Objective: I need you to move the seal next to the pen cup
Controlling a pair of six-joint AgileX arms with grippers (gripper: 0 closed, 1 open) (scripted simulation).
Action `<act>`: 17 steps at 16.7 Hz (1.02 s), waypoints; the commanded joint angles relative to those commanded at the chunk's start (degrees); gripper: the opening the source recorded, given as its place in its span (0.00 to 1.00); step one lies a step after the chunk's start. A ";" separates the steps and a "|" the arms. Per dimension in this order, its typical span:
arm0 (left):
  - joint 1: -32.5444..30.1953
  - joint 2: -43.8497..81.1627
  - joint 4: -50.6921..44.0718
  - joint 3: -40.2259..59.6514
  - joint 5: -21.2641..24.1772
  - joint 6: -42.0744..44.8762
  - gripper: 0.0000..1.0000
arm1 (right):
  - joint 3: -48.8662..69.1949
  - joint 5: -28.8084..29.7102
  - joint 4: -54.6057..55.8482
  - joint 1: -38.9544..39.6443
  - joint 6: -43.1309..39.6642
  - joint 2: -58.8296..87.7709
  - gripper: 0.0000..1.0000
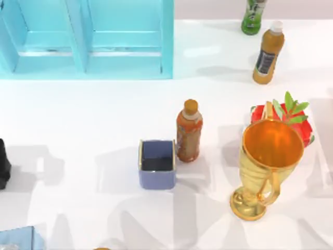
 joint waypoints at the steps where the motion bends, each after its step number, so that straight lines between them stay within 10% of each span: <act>1: 0.40 4.57 -3.44 3.80 -0.01 0.43 1.00 | 0.00 0.00 0.00 0.00 0.00 0.00 1.00; 17: 5.37 65.96 -49.77 54.72 0.07 6.48 1.00 | 0.00 0.00 0.00 0.00 0.00 0.00 1.00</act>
